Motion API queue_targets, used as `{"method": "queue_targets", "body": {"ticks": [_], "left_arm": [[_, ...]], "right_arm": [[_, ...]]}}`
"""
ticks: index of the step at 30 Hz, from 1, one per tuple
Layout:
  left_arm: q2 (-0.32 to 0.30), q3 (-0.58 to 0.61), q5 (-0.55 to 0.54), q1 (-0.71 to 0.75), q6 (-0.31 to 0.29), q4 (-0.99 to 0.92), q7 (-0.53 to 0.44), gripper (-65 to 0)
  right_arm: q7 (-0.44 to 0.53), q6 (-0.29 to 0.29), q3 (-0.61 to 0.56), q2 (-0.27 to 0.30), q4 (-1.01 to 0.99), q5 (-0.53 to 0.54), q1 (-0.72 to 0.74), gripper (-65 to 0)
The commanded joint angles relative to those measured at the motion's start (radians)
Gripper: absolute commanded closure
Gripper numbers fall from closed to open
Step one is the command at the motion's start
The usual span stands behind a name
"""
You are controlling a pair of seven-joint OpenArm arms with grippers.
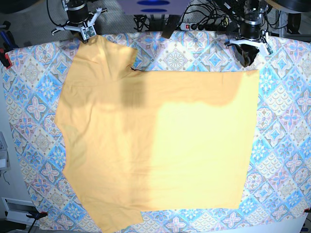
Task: Fold the T-shirt properly
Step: 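Lower both grippers toward the shoulder corners of the yellow T-shirt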
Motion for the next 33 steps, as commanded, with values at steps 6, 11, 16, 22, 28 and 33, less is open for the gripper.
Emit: {"method": "queue_targets", "body": {"ticks": [6,11,16,22,28,33], "left_arm": [[-0.102,0.023,-0.307,-0.037,-0.004,0.015,0.044,-16.1],[-0.096,-0.04,-0.47,-0.067,-0.004,0.011,0.206,-22.0],[-0.055,-0.078,-0.576,-0.069,-0.004,0.009,0.221,-25.3],[-0.055,-0.075,-0.687,-0.096,-0.004,-0.06,0.229,-25.2],[-0.056,-0.076,-0.687,-0.123,-0.004,-0.124,0.267,-24.9],[-0.056,-0.078,-0.687,-0.138,-0.003,-0.129,0.267,-24.5]], "right_arm": [[0.024,-0.013,0.002,0.004,0.027,-0.001,-0.005,0.0],[0.024,-0.013,0.004,0.004,0.027,-0.001,-0.005,0.0],[0.024,-0.013,0.005,0.004,0.027,-0.001,-0.005,0.0],[0.024,-0.013,0.005,0.004,0.027,-0.001,-0.005,0.0],[0.024,-0.013,0.004,0.004,0.027,-0.001,-0.005,0.0],[0.024,-0.013,0.004,0.004,0.027,-0.001,-0.005,0.0]]}}
